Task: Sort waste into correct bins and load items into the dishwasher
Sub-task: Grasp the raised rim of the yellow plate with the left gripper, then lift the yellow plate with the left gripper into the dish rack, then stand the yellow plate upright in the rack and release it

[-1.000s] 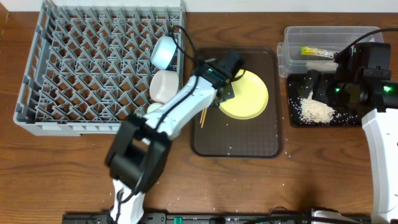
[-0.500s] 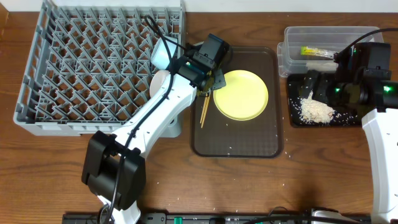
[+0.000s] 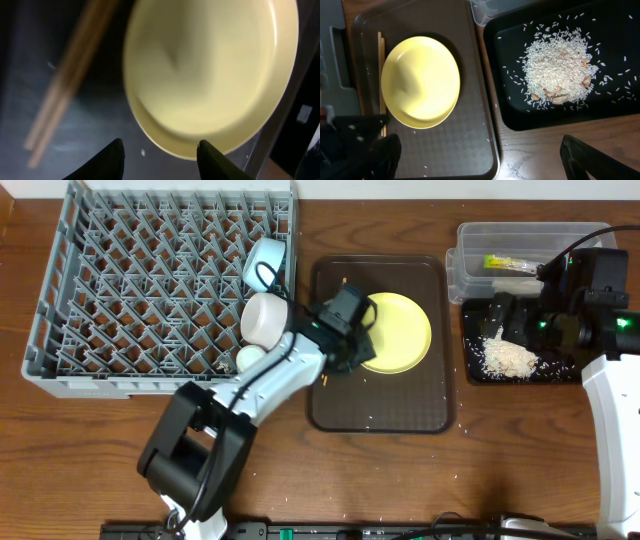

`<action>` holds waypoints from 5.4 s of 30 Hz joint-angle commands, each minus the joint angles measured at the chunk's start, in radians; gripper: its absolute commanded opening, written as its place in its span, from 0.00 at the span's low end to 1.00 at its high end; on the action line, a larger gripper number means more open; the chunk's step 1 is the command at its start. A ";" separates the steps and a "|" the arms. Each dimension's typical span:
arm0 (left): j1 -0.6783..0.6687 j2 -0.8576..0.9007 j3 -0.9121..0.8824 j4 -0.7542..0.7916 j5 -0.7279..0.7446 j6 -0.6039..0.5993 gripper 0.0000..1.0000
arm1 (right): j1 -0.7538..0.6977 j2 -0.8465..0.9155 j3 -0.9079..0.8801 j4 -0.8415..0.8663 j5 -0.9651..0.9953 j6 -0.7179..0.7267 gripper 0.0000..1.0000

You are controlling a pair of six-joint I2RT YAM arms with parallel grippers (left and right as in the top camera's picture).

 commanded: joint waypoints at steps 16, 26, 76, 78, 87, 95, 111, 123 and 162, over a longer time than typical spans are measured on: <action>-0.106 0.000 -0.172 0.259 -0.272 -0.240 0.68 | -0.006 0.005 0.010 -0.001 0.002 0.010 0.99; -0.108 0.069 -0.172 0.336 -0.309 -0.279 0.65 | -0.006 0.005 0.010 -0.001 0.002 0.010 0.99; 0.106 -0.421 -0.171 0.216 -0.354 0.255 0.08 | -0.006 0.005 0.010 -0.001 0.002 0.009 0.99; 0.150 -0.457 -0.171 0.211 -0.361 0.290 0.07 | -0.006 0.005 0.010 -0.001 0.002 0.010 0.99; 0.298 -0.529 -0.171 0.211 -0.580 0.572 0.07 | -0.006 0.005 0.010 -0.001 0.002 0.010 0.99; 0.423 -0.466 -0.171 0.333 -0.713 0.719 0.07 | -0.006 0.005 0.010 -0.001 0.002 0.010 0.99; 0.523 -0.160 -0.170 0.901 -0.784 1.126 0.07 | -0.006 0.005 0.010 -0.001 0.002 0.010 0.99; 0.578 -0.067 -0.124 1.049 -0.784 1.129 0.07 | -0.006 0.005 0.010 -0.001 0.002 0.010 0.99; 0.546 0.008 -0.098 0.920 -0.767 1.162 0.44 | -0.006 0.005 0.010 -0.001 0.002 0.010 0.99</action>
